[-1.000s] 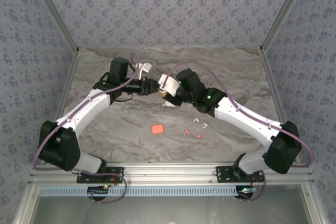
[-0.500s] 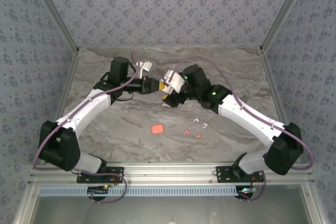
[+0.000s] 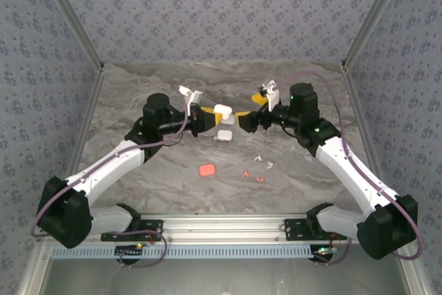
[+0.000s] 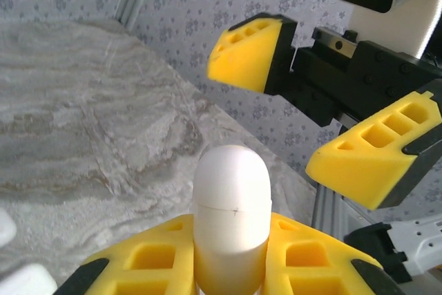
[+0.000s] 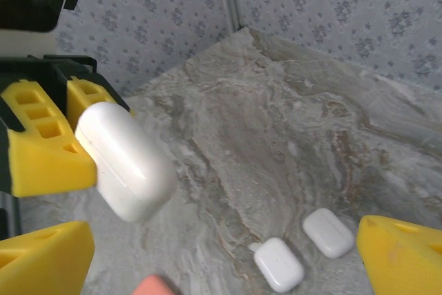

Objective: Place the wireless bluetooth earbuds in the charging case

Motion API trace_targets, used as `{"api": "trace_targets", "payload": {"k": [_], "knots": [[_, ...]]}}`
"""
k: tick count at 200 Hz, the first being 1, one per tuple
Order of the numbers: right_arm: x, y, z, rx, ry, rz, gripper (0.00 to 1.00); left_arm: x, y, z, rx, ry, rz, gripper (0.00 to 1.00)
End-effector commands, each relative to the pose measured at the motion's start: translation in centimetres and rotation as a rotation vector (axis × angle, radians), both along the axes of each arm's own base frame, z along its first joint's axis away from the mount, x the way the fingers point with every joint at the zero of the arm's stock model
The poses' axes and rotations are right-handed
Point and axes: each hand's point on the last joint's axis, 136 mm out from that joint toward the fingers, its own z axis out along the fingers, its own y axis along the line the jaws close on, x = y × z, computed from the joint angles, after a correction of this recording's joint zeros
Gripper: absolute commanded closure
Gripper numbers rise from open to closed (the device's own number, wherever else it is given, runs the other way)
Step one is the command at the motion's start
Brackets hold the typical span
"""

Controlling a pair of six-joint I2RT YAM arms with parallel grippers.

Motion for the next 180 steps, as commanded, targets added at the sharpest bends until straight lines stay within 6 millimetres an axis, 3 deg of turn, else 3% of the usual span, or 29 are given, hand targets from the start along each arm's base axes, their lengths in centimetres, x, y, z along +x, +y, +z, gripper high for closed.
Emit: {"api": "trace_targets", "payload": {"k": [1,180], "knots": [[-0.7,0.8,2.0,0.088,0.001,0.056,0.0,-0.1,0.2,4.1,-0.067,-0.207,0.032,0.94],[3.0,1.4,1.4,0.014,0.02,-0.045,0.0,-1.1,-0.7,4.0,-0.052,-0.225,-0.015,0.99]]}}
